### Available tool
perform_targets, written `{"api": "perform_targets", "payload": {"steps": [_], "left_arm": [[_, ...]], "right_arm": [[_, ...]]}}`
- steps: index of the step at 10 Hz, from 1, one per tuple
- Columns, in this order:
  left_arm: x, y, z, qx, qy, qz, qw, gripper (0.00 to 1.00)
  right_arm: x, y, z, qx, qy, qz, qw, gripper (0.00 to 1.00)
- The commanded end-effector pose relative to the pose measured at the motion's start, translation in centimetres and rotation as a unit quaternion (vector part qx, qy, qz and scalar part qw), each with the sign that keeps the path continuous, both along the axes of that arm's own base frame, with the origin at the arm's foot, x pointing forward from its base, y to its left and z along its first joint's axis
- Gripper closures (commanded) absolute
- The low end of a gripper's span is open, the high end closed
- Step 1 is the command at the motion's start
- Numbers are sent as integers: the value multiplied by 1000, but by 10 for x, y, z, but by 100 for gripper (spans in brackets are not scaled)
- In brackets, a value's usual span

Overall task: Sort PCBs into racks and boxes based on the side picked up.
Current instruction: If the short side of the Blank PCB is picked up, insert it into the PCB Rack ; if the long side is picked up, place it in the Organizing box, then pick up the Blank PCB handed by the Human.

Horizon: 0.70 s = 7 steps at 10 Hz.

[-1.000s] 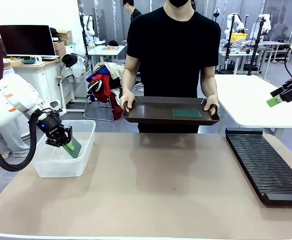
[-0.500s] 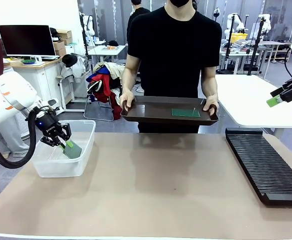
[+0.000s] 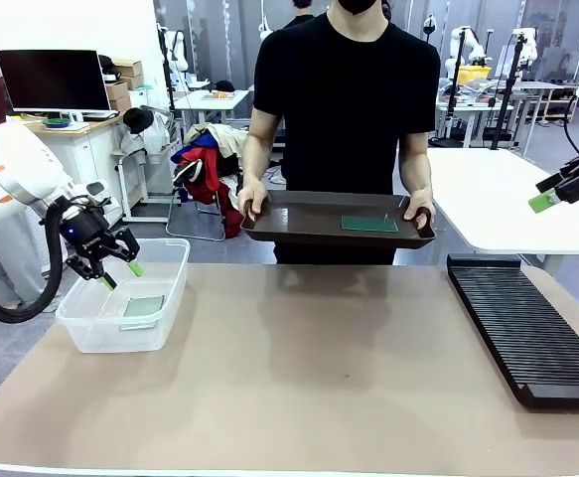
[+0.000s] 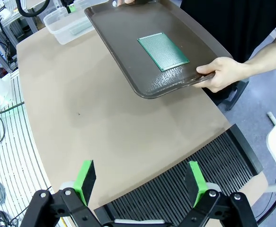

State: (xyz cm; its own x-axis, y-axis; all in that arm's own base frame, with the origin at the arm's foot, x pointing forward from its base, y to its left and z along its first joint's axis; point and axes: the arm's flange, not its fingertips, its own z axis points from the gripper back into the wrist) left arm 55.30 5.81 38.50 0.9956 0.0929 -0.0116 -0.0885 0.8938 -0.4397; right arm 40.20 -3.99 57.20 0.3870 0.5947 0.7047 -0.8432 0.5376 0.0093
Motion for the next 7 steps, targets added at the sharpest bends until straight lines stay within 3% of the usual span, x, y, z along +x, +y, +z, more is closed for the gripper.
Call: {"api": "perform_targets", "payload": {"steps": [1, 3, 4, 7], "left_arm": [[-11, -8, 12, 21, 1, -7, 1000, 0], [-13, -13, 24, -6, -26, -4, 1000, 0], [-3, -5, 14, 8, -11, -9, 1000, 0], [-3, -5, 14, 8, -11, -9, 1000, 0]], "right_arm": [[1, 1, -1, 9, 1, 6, 1000, 0], [1, 1, -1, 9, 1, 6, 1000, 0], [1, 1, -1, 9, 1, 6, 1000, 0], [1, 1, -1, 9, 1, 6, 1000, 0]]}}
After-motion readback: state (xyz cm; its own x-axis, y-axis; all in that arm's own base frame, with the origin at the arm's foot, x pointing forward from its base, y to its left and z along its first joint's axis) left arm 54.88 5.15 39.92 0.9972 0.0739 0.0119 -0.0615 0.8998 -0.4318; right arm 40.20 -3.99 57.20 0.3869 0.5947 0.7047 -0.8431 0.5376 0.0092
